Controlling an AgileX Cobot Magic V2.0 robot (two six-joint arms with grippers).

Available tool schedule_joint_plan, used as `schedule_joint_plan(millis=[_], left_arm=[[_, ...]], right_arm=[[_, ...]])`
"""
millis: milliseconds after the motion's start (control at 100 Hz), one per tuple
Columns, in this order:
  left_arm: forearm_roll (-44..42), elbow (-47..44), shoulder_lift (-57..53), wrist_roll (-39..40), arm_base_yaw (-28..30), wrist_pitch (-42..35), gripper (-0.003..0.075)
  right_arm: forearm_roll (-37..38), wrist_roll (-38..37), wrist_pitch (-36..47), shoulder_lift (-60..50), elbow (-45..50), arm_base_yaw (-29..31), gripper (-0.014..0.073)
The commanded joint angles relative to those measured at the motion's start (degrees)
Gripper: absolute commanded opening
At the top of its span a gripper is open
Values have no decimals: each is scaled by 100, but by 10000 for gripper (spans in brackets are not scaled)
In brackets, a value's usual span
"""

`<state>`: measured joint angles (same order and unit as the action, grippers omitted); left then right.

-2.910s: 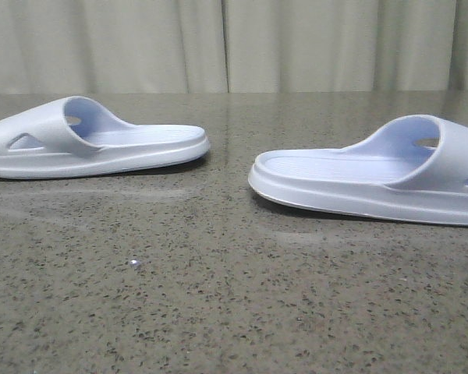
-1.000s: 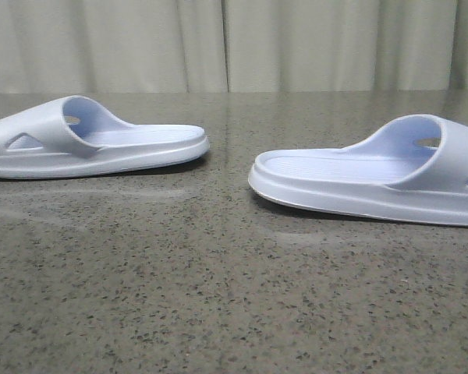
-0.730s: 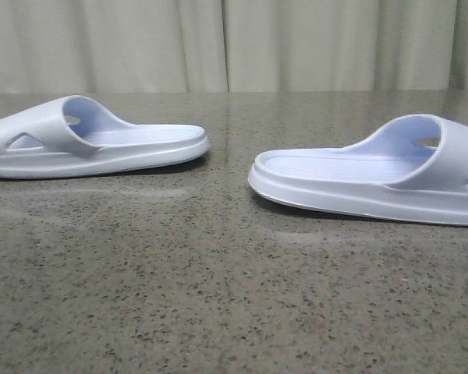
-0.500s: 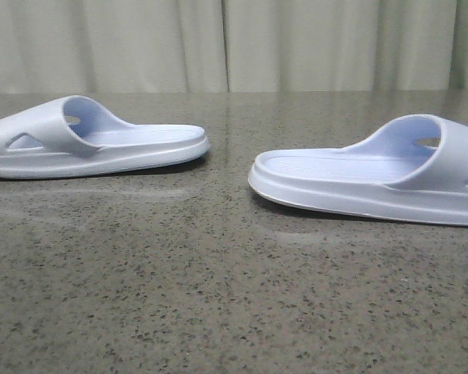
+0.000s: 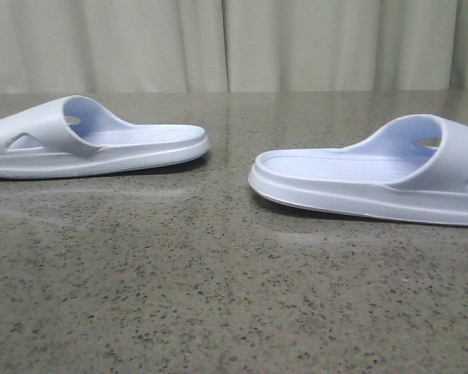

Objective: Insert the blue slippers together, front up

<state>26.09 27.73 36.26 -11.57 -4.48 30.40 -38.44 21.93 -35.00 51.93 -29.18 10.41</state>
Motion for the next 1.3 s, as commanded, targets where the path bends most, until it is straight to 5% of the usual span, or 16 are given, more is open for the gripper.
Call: schedule_joint_plan(millis=[0, 450, 590, 760, 1290], left_arm=[[164, 213, 38, -6, -43, -321, 421], [186, 213, 38, -6, -43, -321, 421], [186, 213, 38, -6, -43, -321, 421], [226, 213, 38, -6, -43, -321, 421], [1005, 839, 1887, -6, -30, -871, 421]], right_arm=[[-483, 437, 197, 171, -197, 31, 360], [-752, 938, -374, 1050, -643, 31, 342], [-764, 1018, -443, 1149, -643, 31, 198], [-764, 1018, -446, 1149, -643, 31, -109], [-718, 1018, -388, 949, -643, 31, -107]])
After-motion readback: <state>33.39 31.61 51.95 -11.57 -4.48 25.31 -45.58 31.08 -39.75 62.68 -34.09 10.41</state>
